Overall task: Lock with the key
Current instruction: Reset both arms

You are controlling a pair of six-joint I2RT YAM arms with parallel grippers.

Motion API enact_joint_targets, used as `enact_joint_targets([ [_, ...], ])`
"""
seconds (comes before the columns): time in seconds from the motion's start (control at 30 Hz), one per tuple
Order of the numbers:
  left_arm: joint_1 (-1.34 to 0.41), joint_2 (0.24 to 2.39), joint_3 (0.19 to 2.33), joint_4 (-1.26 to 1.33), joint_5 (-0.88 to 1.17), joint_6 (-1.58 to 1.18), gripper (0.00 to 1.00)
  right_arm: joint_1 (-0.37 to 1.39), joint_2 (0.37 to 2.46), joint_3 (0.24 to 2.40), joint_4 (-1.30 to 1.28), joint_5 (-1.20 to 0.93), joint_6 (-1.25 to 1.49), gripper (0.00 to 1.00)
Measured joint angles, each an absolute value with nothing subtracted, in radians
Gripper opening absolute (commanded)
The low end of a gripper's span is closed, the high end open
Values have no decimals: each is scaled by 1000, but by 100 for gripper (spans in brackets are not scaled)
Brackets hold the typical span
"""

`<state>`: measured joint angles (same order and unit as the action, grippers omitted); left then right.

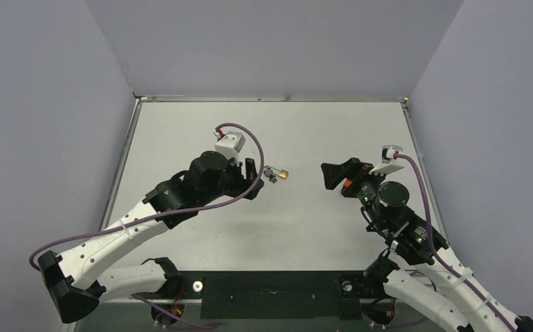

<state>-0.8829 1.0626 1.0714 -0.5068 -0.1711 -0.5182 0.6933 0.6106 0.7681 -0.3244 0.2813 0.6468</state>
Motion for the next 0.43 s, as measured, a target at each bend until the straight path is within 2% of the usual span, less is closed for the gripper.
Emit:
enact_joint_targets([
  [0.43, -883, 1030, 1071, -516, -187, -522, 65, 693, 631, 768, -350, 292, 638, 91],
])
